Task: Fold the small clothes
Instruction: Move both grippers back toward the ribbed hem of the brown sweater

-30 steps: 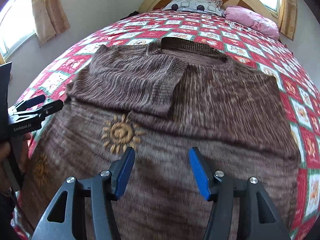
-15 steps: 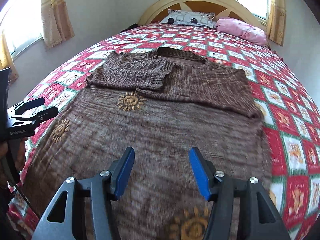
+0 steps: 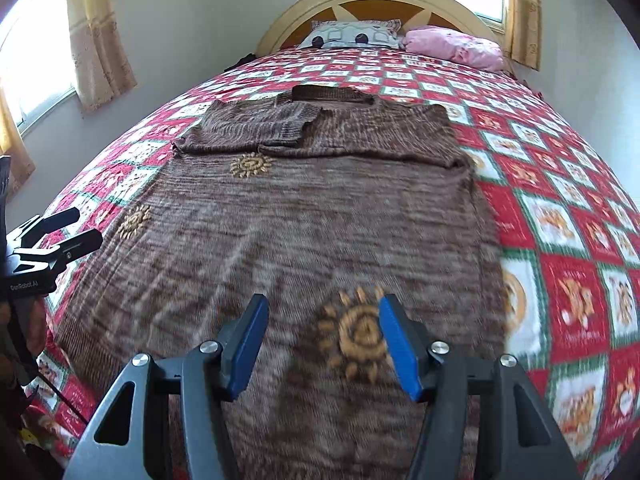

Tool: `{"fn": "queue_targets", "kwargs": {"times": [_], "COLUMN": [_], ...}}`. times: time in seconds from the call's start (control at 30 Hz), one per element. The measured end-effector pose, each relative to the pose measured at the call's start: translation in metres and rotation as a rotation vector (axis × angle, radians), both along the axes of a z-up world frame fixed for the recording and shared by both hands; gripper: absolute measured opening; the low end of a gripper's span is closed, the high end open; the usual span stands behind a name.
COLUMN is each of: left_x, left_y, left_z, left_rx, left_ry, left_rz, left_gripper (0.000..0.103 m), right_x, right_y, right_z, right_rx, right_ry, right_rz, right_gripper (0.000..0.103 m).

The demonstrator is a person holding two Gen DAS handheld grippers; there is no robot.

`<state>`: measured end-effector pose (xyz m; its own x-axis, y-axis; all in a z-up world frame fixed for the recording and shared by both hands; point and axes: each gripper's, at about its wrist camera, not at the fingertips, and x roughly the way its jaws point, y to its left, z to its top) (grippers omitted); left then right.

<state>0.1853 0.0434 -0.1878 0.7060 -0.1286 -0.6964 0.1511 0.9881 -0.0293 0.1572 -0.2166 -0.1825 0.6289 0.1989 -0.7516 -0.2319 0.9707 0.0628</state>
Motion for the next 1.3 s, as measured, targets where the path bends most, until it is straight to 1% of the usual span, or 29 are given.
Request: {"fn": "queue_targets", "kwargs": {"times": [0.4,0.5,0.63,0.8,0.9,1.0,1.13,1.2,1.3], "left_x": [-0.040,-0.050,-0.060,-0.069,-0.074,-0.078,-0.091,-0.096,-0.101], "left_y": [-0.015,-0.018,-0.024,-0.028,-0.027,-0.024,-0.013,0.001,0.022], "left_z": [-0.006,-0.009,-0.012,-0.014,-0.017,-0.019,-0.022,-0.026,-0.032], "left_rx": [0.046,0.052,0.082,0.087,0.093,0.094,0.147,0.143,0.110], "left_ry": [0.016,0.027,0.030,0.037,0.043,0.044,0.016,0.026,0.042], "left_rz": [-0.032,-0.040,-0.057,-0.072,-0.070,-0.063,-0.038,-0.016,0.020], "left_gripper": [0.103,0.103,0.103,0.103,0.103,0.103,0.103,0.103,0.103], "right_x": [-0.037,-0.047,-0.058,-0.070,-0.076,-0.083,-0.088,-0.091,-0.095], "right_y": [-0.017,-0.022,-0.027,-0.035,-0.038,-0.043,-0.051,-0.058,-0.069], "right_z": [0.002,-0.001,-0.008,-0.015,-0.014,-0.014,-0.017,-0.018,-0.019], "right_rx": [0.001,0.004,0.000,0.028,0.028,0.029,0.019,0.029,0.044], "right_ry": [0.002,0.011,0.027,0.043,0.038,0.030,0.032,0.031,0.028], "right_rz": [-0.029,-0.039,-0.046,-0.064,-0.070,-0.080,-0.087,-0.099,-0.119], "right_gripper": [0.059,0.059,0.059,0.059,0.059,0.059,0.059,0.059,0.059]}}
